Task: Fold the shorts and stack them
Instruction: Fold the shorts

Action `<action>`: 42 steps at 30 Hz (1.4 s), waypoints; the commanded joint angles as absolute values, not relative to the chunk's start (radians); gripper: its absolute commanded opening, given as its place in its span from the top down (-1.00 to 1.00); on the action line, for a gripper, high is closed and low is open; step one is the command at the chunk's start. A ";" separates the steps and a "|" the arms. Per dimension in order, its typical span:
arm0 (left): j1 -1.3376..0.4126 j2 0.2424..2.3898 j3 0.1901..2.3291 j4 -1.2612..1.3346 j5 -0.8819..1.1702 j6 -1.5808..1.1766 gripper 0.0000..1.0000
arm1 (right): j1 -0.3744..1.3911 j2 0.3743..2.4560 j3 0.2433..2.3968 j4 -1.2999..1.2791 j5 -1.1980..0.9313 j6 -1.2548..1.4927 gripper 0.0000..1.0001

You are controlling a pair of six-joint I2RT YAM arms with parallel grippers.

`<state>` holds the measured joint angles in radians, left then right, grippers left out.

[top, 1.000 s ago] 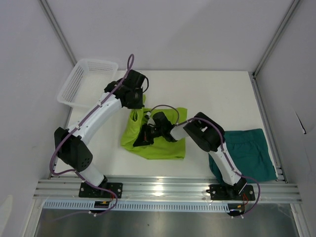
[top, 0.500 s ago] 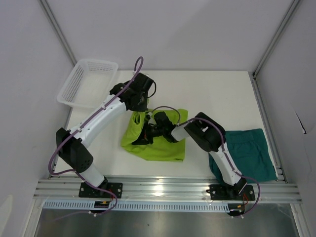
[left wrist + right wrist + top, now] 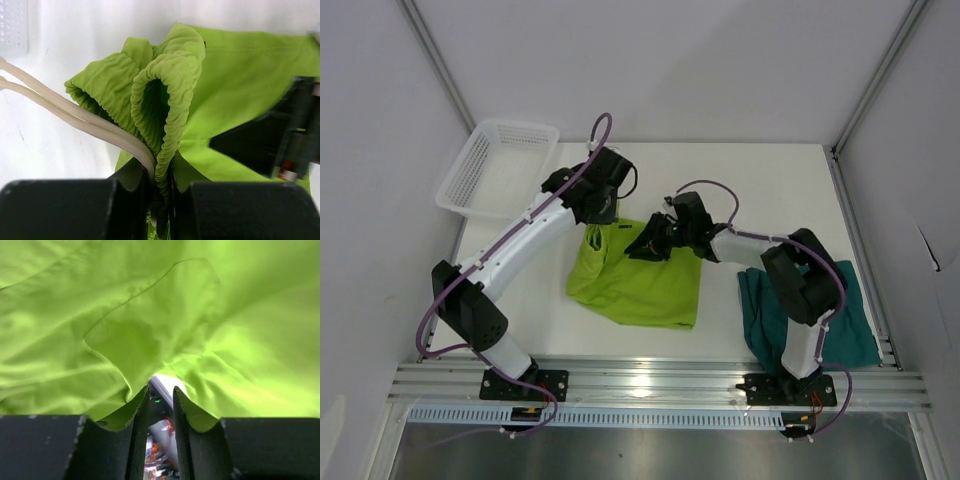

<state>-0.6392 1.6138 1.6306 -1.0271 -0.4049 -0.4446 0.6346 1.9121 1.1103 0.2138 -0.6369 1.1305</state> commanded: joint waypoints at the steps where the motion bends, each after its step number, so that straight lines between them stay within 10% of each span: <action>1: -0.673 1.568 1.634 -1.009 -0.482 -0.457 1.00 | 0.601 1.766 1.085 -0.071 -0.484 0.935 0.42; 13: -0.785 1.644 1.669 -1.060 -0.617 -0.529 1.00 | 0.503 1.594 0.982 -0.359 -0.117 0.646 -0.02; 29: -0.986 1.904 1.859 -1.238 -0.776 -0.715 1.00 | 0.459 1.828 1.072 -0.322 -0.159 0.589 0.77; 42: -1.065 2.060 1.951 -1.181 -0.683 -0.854 1.00 | 0.426 1.838 1.034 -0.279 -0.209 0.601 0.82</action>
